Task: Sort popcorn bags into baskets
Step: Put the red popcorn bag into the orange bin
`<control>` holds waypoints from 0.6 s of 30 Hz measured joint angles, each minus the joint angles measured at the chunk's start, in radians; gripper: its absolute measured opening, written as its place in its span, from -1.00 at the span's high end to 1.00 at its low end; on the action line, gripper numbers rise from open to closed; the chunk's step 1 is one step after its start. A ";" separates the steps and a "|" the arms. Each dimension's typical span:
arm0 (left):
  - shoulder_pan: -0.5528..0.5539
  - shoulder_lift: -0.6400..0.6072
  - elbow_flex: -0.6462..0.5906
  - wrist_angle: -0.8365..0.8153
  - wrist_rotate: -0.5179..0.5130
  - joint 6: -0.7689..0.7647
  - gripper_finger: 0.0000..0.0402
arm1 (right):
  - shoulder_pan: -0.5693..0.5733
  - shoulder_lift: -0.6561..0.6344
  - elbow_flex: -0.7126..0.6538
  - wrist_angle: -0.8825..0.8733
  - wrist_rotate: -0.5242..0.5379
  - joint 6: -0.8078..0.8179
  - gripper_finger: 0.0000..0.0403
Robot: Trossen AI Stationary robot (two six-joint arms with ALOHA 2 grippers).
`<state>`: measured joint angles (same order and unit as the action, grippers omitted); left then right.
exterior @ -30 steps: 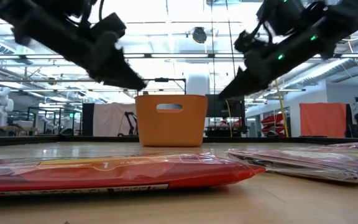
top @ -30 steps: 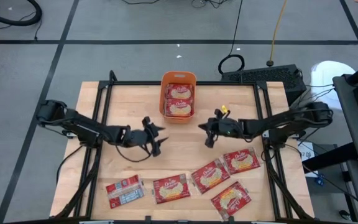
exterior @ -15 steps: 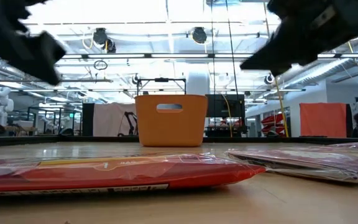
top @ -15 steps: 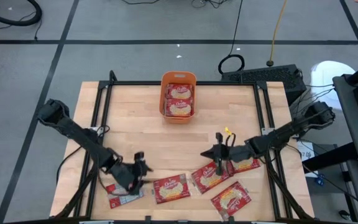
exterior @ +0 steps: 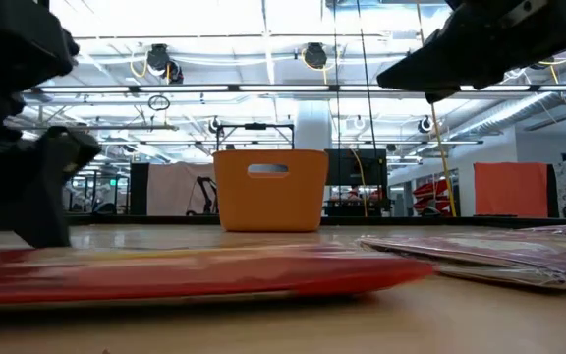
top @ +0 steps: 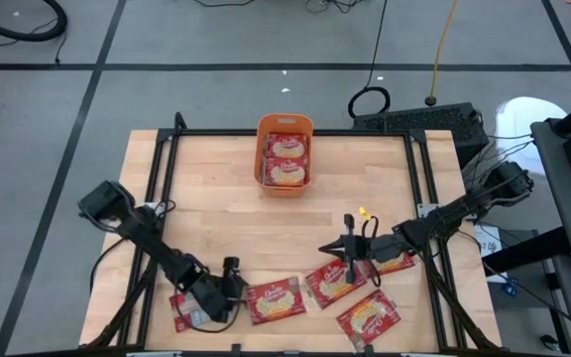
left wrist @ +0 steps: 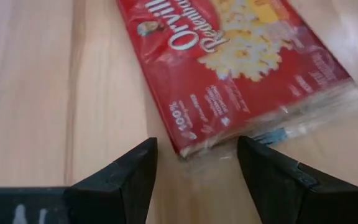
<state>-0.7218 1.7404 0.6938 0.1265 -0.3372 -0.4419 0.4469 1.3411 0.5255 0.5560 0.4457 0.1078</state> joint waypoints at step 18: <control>0.034 0.046 -0.007 0.085 -0.211 0.237 0.97 | 0.035 0.013 0.000 0.021 0.071 -0.045 1.00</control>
<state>-0.6877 1.7861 0.6865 0.2116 -0.5482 -0.2051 0.4816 1.3537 0.5255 0.5768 0.5168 0.0628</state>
